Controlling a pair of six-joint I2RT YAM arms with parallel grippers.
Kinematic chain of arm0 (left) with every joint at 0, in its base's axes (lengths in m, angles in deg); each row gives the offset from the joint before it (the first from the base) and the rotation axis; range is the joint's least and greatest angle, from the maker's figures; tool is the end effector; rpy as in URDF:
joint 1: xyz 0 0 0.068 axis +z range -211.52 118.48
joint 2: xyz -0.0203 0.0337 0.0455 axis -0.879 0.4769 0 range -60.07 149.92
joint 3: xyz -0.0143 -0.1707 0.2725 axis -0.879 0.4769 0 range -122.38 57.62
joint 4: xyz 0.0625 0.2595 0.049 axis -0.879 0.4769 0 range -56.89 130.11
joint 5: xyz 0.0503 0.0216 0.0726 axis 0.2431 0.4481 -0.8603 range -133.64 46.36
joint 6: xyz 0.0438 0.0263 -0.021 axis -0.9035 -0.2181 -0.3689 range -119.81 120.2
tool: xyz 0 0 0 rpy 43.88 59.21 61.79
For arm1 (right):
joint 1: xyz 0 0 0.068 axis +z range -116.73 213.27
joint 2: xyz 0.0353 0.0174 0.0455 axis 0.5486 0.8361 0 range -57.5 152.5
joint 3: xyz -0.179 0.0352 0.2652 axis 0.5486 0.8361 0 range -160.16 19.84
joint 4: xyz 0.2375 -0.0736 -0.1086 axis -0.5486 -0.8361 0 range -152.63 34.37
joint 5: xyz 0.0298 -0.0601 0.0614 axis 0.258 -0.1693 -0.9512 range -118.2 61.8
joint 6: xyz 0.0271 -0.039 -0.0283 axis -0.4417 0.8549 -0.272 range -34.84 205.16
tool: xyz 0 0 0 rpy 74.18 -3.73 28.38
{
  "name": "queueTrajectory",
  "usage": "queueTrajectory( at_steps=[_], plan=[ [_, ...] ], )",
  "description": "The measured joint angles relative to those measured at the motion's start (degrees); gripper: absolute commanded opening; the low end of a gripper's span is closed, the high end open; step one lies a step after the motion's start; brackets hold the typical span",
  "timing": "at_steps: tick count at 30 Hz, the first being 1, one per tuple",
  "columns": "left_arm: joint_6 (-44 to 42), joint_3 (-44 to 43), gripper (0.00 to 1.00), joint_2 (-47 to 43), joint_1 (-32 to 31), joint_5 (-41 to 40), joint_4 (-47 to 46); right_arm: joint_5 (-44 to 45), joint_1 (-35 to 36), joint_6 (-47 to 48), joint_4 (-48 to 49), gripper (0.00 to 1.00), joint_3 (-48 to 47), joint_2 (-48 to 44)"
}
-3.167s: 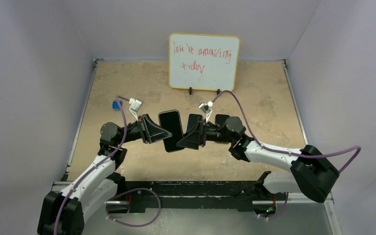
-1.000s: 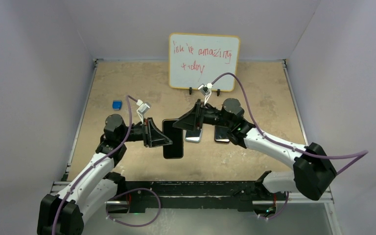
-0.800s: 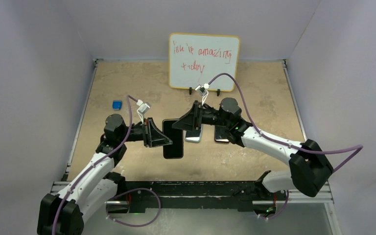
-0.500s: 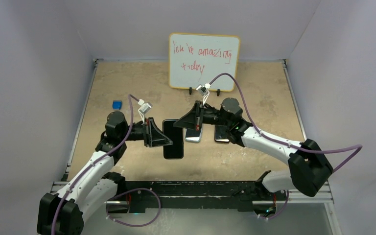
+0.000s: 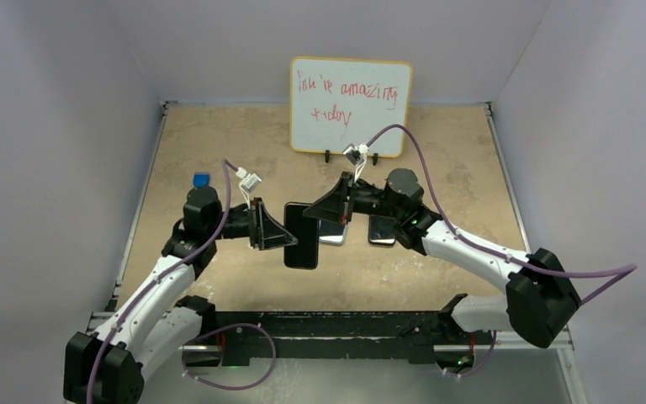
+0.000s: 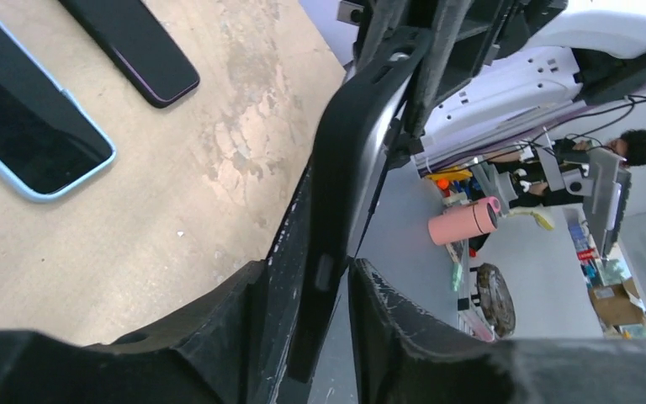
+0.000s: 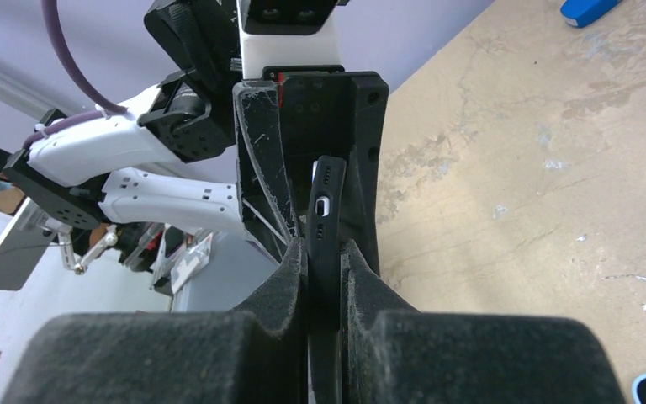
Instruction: Put the phone into the phone case
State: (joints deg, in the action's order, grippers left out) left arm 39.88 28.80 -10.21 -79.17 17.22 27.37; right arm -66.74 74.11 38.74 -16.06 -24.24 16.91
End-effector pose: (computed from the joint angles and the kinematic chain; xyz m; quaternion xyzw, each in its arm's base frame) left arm 0.1485 -0.0817 0.2938 0.1706 0.7315 -0.6043 0.2658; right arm 0.2028 0.2063 0.3558 -0.2214 0.6230 0.6510 0.3729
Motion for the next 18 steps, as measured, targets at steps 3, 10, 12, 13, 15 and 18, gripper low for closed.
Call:
queueTrajectory(
  at_steps=[3, 10, 12, 13, 15, 18],
  plan=[
    [0.00, -0.04, 0.45, -1.05, 0.02, -1.92, 1.49, -0.17, -0.11, 0.39, -0.02, 0.00, 0.66, -0.90],
    [-0.33, -1.97, 0.46, -3.80, 0.02, -5.27, 2.34, -2.56, -0.09, -0.52, 2.25, 0.00, 3.96, -0.66],
    [-0.35, -2.19, 0.46, -3.65, 0.02, -5.64, 2.23, -3.43, -0.09, -1.38, 3.67, 0.00, 4.90, 0.00],
    [-0.37, -2.19, 0.46, -3.54, 0.02, -5.68, 2.23, -3.72, -0.09, -1.84, 4.55, 0.00, 5.27, 0.44],
    [-0.39, -2.21, 0.45, -3.13, 0.02, -5.86, 2.25, -4.57, -0.09, -2.84, 6.36, 0.00, 6.10, 1.46],
    [-0.48, -2.19, 0.44, -2.78, 0.02, -6.05, 2.25, -4.79, -0.09, -3.78, 7.85, 0.00, 6.86, 2.27]
  ],
)
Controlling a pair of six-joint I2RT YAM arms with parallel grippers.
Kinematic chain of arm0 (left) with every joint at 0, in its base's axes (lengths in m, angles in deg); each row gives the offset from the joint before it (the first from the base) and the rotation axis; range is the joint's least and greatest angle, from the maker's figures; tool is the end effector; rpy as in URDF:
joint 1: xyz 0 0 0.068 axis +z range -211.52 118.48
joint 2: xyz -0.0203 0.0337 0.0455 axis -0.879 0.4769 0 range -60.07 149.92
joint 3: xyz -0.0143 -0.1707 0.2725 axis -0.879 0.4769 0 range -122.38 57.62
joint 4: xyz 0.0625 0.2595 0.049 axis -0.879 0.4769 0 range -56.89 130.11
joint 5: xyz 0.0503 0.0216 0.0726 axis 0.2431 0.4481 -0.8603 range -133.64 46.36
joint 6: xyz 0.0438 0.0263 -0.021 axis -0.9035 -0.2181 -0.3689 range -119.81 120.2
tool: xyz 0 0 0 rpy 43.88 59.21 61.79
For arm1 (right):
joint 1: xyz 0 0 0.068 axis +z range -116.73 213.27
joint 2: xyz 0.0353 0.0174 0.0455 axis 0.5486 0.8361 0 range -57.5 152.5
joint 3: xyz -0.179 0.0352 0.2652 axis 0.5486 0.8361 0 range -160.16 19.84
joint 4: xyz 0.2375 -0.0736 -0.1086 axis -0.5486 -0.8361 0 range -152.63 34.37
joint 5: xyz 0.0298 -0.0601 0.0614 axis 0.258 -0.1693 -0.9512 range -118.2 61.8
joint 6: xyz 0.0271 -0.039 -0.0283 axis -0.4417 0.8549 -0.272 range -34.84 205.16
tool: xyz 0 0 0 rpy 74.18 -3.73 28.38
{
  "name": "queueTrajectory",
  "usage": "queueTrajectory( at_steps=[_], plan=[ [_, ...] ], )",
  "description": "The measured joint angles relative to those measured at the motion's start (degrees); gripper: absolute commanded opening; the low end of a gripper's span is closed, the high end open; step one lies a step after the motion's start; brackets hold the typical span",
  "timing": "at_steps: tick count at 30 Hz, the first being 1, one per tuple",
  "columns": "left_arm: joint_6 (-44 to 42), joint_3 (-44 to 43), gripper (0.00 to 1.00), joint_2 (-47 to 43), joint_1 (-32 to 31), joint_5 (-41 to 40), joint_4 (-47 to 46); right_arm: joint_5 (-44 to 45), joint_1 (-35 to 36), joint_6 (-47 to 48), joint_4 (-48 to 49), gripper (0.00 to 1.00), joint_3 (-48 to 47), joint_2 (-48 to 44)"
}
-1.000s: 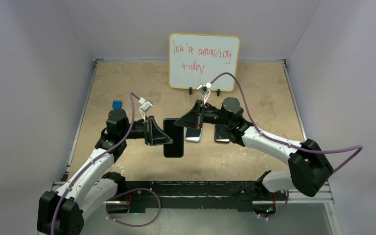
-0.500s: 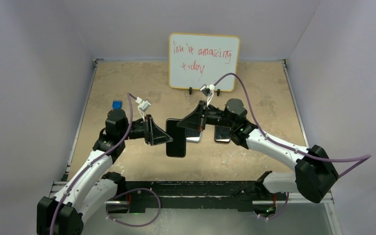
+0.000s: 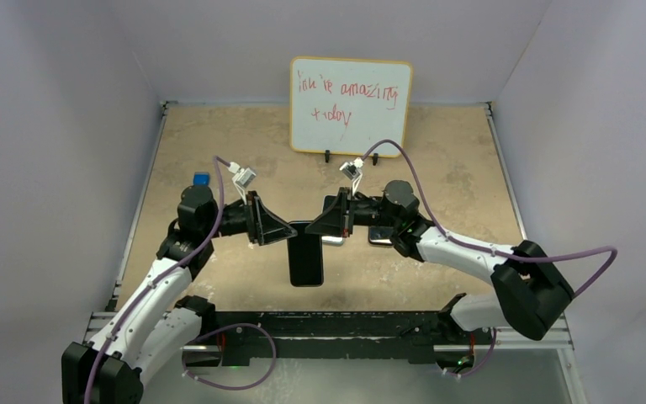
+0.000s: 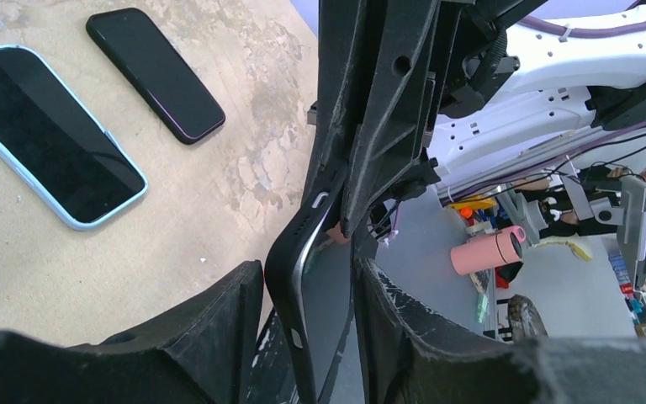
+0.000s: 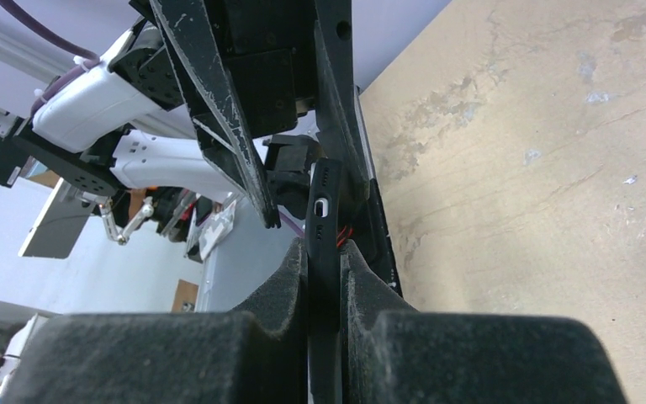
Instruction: Put the phone into the phone case
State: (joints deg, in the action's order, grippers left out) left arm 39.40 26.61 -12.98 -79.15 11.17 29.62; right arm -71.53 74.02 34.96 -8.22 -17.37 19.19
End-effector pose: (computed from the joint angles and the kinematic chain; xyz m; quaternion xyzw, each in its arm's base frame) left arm 0.1445 -0.0782 0.3098 0.1530 0.7344 -0.5801 0.3173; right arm 0.1978 0.2045 0.3174 -0.2273 0.6310 0.6698 0.3188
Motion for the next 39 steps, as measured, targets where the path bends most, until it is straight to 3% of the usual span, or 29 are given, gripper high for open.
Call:
queueTrajectory(
  at_steps=[6, 8, 10, 20, 21, 25, 27, 32, 39],
  plan=[
    [-0.09, 0.00, 0.34, 0.13, 0.00, -0.04, -0.04, -0.44, 0.00, -1.60, 2.91, 0.00, 0.28, 0.87],
    [-0.09, 0.00, 0.22, 0.37, 0.00, -0.04, -0.11, -0.72, 0.00, -2.03, 3.58, 0.00, 0.28, 0.94],
    [0.00, 0.00, 0.02, 0.74, 0.00, 0.09, -0.31, -0.85, 0.00, -2.27, 4.00, 0.00, 0.28, 0.94],
    [-3.13, -2.36, 0.00, 1.29, -0.13, -2.36, 6.03, 0.87, -0.15, 0.15, 1.92, 0.00, 0.83, 0.96],
    [-3.67, -2.60, 0.02, 1.29, -0.15, -2.60, 6.91, 1.22, -0.07, 0.37, 1.62, 0.00, 0.81, 0.96],
    [-5.01, -3.32, 0.34, 1.29, -0.15, -2.89, 9.14, 1.84, 0.15, 0.94, 0.94, 0.00, 0.81, 0.96],
    [-6.01, -3.48, 0.42, 1.29, -0.24, -3.50, 9.88, 1.92, 0.33, 0.52, 0.87, 0.00, 0.81, 0.94],
    [-7.19, -3.52, 0.50, 1.29, 0.26, -5.99, 11.74, 3.54, 0.09, -1.25, 0.39, 0.00, 0.83, 0.92],
    [-6.62, -2.71, 0.52, 1.33, 0.26, -5.07, 9.81, 6.78, 0.04, -5.40, 4.37, 0.00, 1.84, 0.26]
  ],
)
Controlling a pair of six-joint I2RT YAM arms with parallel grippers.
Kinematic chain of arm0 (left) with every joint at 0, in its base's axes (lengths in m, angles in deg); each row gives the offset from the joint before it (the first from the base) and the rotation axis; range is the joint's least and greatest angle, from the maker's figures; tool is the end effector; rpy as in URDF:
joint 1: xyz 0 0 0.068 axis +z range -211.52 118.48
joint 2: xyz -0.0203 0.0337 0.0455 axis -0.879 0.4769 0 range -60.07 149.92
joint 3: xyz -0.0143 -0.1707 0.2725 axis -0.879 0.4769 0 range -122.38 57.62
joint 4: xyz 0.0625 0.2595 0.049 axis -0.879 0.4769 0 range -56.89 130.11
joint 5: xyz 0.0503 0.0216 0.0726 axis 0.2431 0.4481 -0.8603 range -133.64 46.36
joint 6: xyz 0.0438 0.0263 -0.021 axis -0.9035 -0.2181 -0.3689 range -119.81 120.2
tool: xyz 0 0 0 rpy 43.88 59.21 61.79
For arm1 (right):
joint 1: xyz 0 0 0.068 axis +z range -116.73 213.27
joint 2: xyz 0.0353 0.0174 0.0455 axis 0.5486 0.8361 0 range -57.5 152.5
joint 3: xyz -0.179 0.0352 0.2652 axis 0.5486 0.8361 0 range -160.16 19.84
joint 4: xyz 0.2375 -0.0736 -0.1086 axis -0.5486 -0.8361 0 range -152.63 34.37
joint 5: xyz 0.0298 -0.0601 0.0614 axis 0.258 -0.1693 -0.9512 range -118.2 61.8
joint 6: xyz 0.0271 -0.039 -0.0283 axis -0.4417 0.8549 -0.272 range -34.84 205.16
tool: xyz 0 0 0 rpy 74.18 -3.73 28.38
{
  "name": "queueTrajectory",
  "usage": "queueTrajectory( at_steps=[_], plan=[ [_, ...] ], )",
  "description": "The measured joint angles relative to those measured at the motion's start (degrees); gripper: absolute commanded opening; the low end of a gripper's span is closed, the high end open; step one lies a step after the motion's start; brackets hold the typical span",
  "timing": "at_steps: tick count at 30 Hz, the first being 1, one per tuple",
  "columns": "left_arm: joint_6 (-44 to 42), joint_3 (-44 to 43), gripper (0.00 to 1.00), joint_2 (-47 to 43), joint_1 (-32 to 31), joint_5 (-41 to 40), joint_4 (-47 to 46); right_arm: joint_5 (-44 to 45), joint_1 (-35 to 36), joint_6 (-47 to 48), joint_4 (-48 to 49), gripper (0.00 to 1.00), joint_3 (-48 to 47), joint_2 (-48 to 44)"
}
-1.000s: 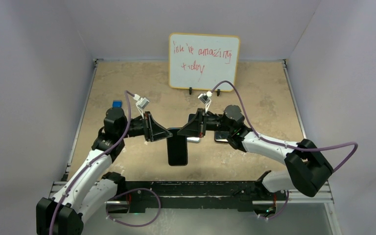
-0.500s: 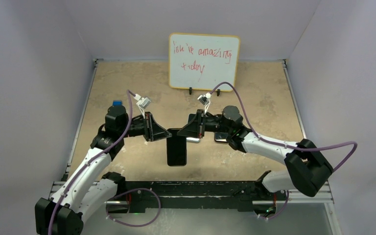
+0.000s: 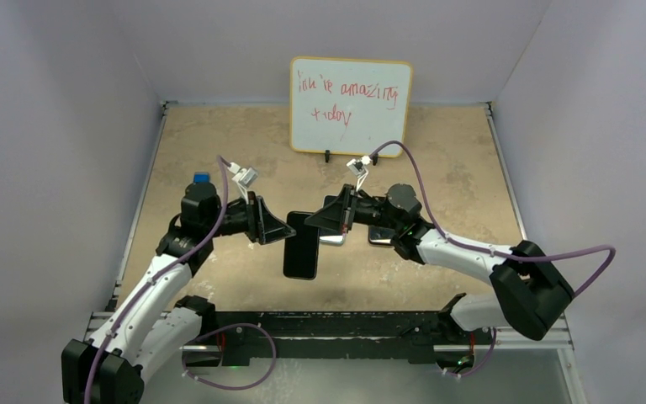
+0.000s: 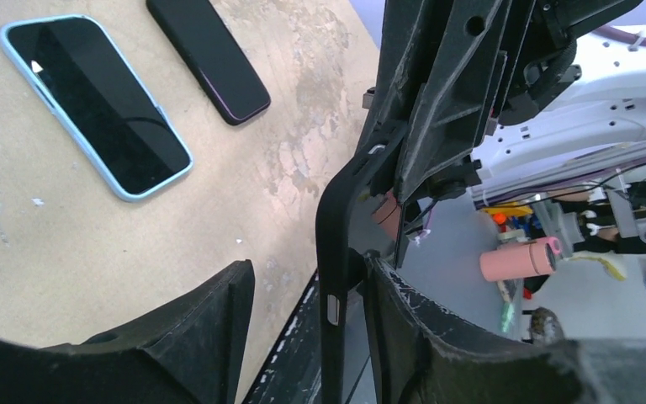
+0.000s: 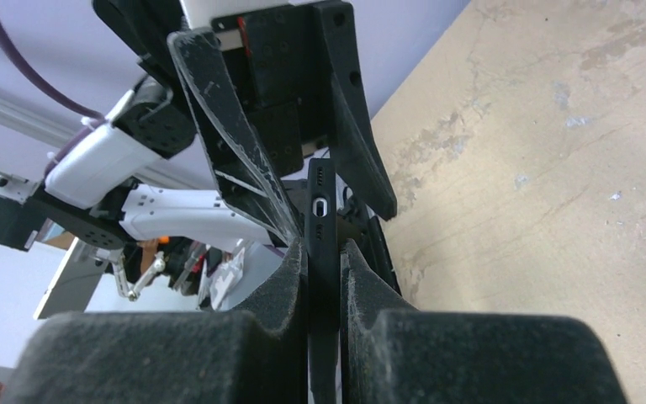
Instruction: Put the phone into the phone case
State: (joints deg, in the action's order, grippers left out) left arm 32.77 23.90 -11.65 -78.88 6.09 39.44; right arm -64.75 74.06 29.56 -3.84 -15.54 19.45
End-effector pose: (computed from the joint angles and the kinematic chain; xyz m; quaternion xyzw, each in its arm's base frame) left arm 0.1493 -0.0768 0.3067 0.1370 0.7728 -0.5311 0.3194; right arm 0.1992 0.2015 0.3137 -0.1601 0.6349 0.6772 0.3357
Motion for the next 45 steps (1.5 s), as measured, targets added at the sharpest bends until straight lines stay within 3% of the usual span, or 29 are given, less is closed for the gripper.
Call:
queueTrajectory(
  at_steps=[10, 13, 16, 18, 25, 29, 35, 39, 45],
  plan=[
    [5.25, 4.17, 0.47, 1.22, 0.00, 3.56, -8.04, 2.73, -1.07, -4.98, 5.31, 0.00, 2.16, -0.04],
    [7.23, 4.96, 0.33, 1.73, 0.00, 4.39, -10.75, 3.28, -1.27, -5.57, 6.32, 0.00, 2.47, -0.04],
    [9.77, 6.01, 0.07, 2.25, 0.00, 5.57, -14.43, 4.00, -1.40, -6.01, 7.02, 0.02, 2.95, 0.33],
    [11.28, 6.49, 0.00, 2.56, 0.00, 6.45, -16.04, 4.13, -1.55, -6.10, 7.21, 0.11, 3.13, 0.83],
    [13.38, 6.80, 0.00, 4.04, 0.00, 6.60, -19.08, 4.59, -2.08, -6.80, 7.65, 0.62, 3.50, 0.79],
    [14.43, 7.39, 0.00, 4.31, 0.00, 5.66, -19.56, 4.55, -2.21, -6.14, 7.21, 0.72, 3.61, -0.55],
    [16.44, 7.39, 0.00, 4.31, 0.00, 3.91, -22.32, 4.31, -2.21, -5.86, 7.52, 0.66, 5.95, -1.60],
    [17.42, 7.39, 0.00, 4.50, 0.00, 2.73, -23.96, 3.74, -2.21, -5.97, 8.11, 0.50, 8.52, -1.09],
    [17.70, 7.39, 0.00, 6.56, 0.00, 0.70, -24.70, 2.23, -2.21, -7.39, 12.37, 0.17, 9.86, 2.71]
  ],
)
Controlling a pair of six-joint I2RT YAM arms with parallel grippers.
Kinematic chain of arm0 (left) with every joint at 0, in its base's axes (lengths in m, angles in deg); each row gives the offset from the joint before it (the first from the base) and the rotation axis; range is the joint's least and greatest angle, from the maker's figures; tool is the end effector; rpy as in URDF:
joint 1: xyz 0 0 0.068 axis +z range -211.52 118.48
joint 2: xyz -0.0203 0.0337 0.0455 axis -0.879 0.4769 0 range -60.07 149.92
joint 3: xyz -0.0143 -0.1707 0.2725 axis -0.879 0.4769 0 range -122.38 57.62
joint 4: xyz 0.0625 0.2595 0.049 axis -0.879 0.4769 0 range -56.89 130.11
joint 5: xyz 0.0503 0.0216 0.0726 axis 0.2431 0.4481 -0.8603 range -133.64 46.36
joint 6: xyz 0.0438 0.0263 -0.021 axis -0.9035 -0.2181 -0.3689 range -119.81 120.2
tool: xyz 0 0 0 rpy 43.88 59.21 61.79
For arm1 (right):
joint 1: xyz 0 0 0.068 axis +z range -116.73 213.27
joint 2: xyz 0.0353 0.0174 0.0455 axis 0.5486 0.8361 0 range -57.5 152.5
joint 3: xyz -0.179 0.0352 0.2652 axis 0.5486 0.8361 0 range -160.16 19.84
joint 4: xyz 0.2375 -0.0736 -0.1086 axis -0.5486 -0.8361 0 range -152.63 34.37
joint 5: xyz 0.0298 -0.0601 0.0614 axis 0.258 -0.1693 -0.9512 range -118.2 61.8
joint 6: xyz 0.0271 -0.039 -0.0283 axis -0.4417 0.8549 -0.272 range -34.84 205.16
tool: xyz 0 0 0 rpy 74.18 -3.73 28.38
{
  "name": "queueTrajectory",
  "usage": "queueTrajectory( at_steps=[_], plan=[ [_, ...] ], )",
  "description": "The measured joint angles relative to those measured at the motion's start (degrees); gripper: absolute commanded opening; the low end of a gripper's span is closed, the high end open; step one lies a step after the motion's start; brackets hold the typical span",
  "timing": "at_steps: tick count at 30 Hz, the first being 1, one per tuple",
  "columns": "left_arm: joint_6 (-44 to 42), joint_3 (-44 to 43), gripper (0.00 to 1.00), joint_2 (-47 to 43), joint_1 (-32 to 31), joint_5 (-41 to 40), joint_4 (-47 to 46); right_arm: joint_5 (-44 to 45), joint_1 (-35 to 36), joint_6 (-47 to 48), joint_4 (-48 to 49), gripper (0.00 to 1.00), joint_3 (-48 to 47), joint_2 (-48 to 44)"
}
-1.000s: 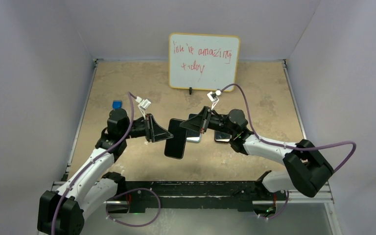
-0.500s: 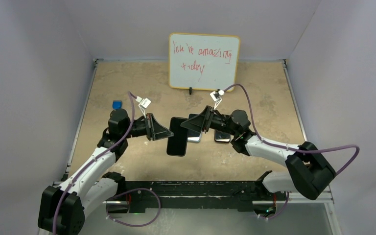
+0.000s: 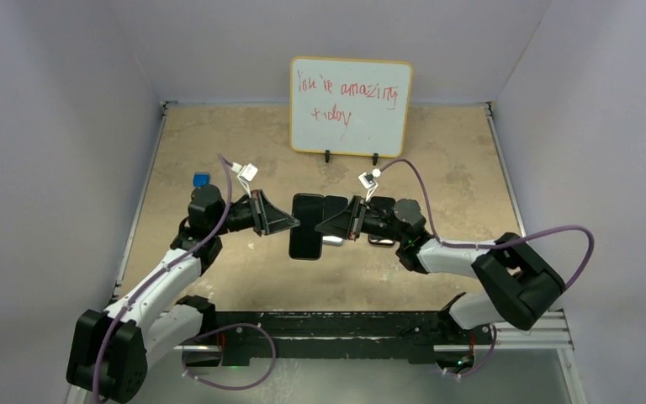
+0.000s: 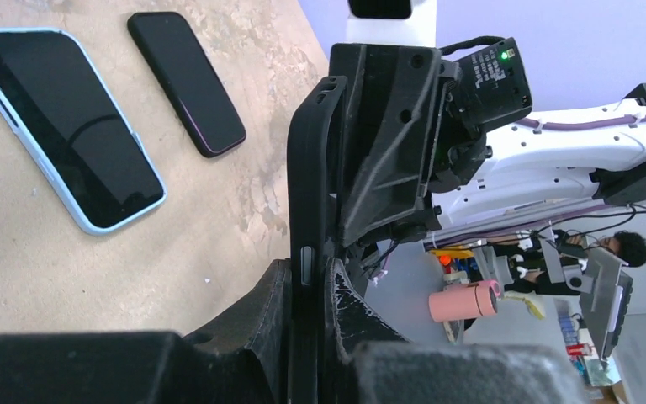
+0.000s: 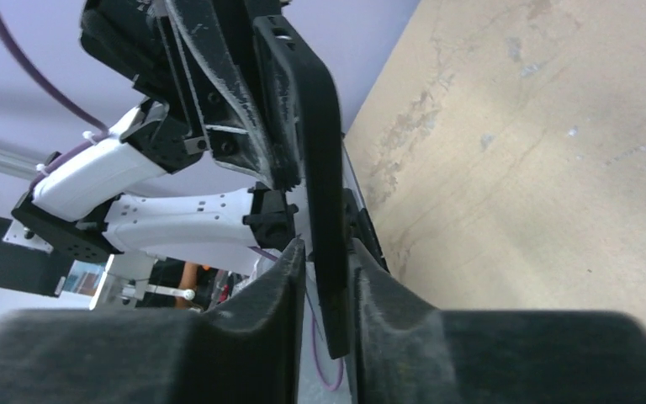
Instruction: Put the phone into the phone case
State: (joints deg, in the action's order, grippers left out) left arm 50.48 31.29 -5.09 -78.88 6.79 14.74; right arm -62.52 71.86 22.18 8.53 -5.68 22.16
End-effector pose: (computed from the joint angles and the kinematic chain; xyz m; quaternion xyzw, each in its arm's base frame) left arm 0.1716 -0.0840 0.2837 0.0650 0.7434 -0.5944 0.2997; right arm 0.1941 0.1821 0.2692 -0.0913 0.6479 0.6871 0.3159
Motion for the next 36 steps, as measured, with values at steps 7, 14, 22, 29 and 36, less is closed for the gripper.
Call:
queueTrajectory(
  at_steps=[7, 14, 22, 29, 36],
  plan=[
    [-0.09, -0.07, 0.00, 3.34, 0.00, -1.11, 1.49, -1.38, -0.74, -3.08, 5.05, 0.03, 1.64, 5.03],
    [-3.67, -3.21, 0.00, 5.79, -0.28, -2.25, 7.08, -0.79, -0.70, -2.75, 2.05, 0.61, 1.79, 4.24],
    [-8.96, -6.99, 0.00, 11.26, 1.29, -8.09, 14.27, 2.08, -0.59, 4.24, -12.44, 0.99, 1.46, -6.86],
    [-15.19, -16.41, 0.00, 22.12, 6.93, -8.81, 24.22, 7.80, -0.35, 10.99, -26.23, 0.99, -0.13, -18.12],
    [-21.46, -24.90, 0.00, 30.84, 9.55, -10.88, 33.09, 10.88, -0.37, 14.03, -33.09, 0.99, -0.17, -22.73]
  ],
)
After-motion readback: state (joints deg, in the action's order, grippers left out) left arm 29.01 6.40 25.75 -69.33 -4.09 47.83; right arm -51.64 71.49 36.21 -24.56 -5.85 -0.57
